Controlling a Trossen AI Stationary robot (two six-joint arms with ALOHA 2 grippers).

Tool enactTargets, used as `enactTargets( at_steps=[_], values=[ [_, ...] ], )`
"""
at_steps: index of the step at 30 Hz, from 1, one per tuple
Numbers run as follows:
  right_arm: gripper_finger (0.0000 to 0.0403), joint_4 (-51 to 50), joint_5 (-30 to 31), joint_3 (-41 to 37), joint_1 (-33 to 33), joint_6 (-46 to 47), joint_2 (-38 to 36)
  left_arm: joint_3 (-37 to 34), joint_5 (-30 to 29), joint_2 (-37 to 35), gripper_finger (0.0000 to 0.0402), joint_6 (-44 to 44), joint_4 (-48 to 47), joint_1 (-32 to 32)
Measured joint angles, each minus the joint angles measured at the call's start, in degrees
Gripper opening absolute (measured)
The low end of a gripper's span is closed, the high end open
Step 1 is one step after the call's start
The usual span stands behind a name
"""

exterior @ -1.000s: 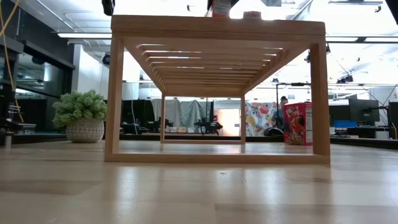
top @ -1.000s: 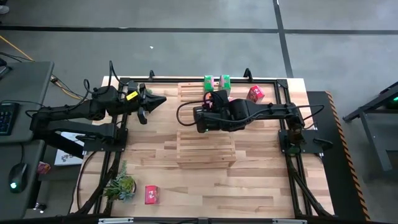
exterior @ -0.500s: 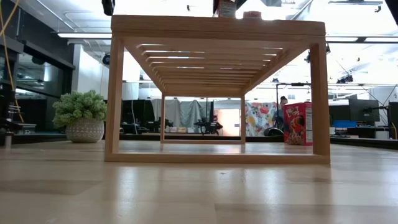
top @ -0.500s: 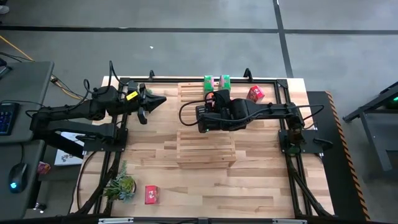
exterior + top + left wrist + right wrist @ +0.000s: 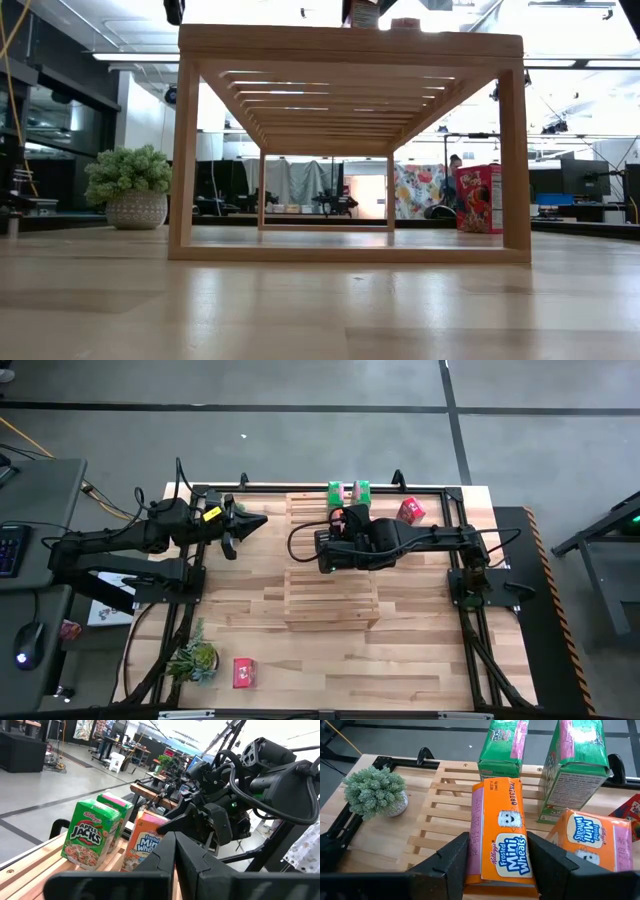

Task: Stack cereal on shelf
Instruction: Put the orange cereal box on the shelf

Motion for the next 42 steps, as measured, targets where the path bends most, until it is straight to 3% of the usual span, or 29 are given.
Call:
enactTargets(
  at_steps=[26, 42],
  values=[
    [0.0174, -0.1, -0.4, 0.0, -0.5, 0.6, 0.0, 0.0, 0.0, 0.0, 0.0001, 0.0, 0.0, 0.0],
    [0.0216, -0.1, -0.8, 0.0, -0.8, 0.0, 0.0, 0.0, 0.0, 0.0, 0.0003, 0.0, 0.0, 0.0]
  ],
)
